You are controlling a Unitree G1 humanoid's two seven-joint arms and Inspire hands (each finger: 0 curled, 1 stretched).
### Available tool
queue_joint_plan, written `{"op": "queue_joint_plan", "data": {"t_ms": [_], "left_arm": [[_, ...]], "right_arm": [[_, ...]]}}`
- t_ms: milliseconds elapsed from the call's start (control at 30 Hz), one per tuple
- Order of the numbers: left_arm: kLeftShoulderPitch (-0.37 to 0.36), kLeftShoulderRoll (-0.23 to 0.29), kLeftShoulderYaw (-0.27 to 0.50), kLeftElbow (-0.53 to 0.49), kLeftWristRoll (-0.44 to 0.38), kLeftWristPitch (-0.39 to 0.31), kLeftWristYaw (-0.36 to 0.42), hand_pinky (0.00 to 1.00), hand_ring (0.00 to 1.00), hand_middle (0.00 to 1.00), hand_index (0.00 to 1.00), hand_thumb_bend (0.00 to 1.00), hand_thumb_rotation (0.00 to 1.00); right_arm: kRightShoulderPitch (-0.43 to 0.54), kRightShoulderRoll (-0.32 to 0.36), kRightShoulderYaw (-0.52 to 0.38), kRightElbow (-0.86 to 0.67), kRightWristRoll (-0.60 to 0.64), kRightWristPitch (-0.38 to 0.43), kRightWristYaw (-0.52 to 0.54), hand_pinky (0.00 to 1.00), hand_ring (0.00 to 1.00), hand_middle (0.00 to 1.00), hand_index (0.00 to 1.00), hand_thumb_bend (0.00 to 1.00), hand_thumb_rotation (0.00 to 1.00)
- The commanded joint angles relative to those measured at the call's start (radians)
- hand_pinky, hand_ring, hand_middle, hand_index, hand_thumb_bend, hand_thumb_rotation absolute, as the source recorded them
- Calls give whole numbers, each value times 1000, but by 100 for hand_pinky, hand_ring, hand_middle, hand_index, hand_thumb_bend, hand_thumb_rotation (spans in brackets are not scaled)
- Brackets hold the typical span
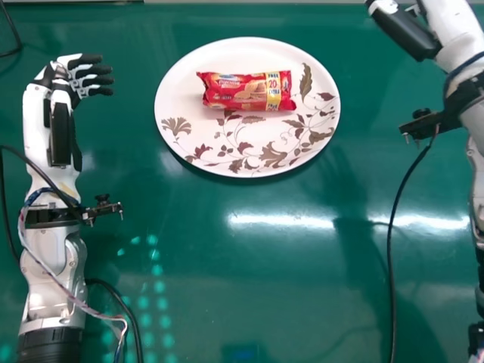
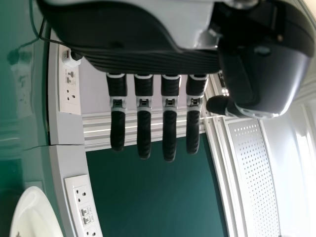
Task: Pick up biscuit and place it in the plate
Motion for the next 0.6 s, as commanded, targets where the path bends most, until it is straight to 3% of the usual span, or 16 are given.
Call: {"op": "queue_joint_plan", "data": {"t_ms": [0,33,133,300,400,567], "left_arm": [[11,-12,-11,36,-3,-21,-1,50,57,60,63,10,0],[4,-10,-11,50,2,-35,1,49,57,60,62,10,0],[-4,-7,-11,68,10,-45,4,48,56,59,62,10,0],[-3,-8,-11,69,-5,-46,-3,49,56,59,62,14,6],[-1,-10,-11,67,-8,-40,-1,49,56,60,62,16,12],[-3,-11,-14,68,-6,-35,-1,50,57,60,62,18,18]], "right_arm": [[54,31,-37,-67,37,40,-10,68,79,85,84,62,54],[75,48,-54,-88,60,44,-21,68,79,85,84,61,56],[130,115,-108,-121,145,33,-63,69,80,85,84,56,49],[248,236,-164,-241,240,89,-130,69,84,89,87,51,47],[292,275,-176,-271,284,99,-150,67,86,91,89,48,48],[345,283,-164,-257,297,30,-179,79,90,92,89,44,48]]}}
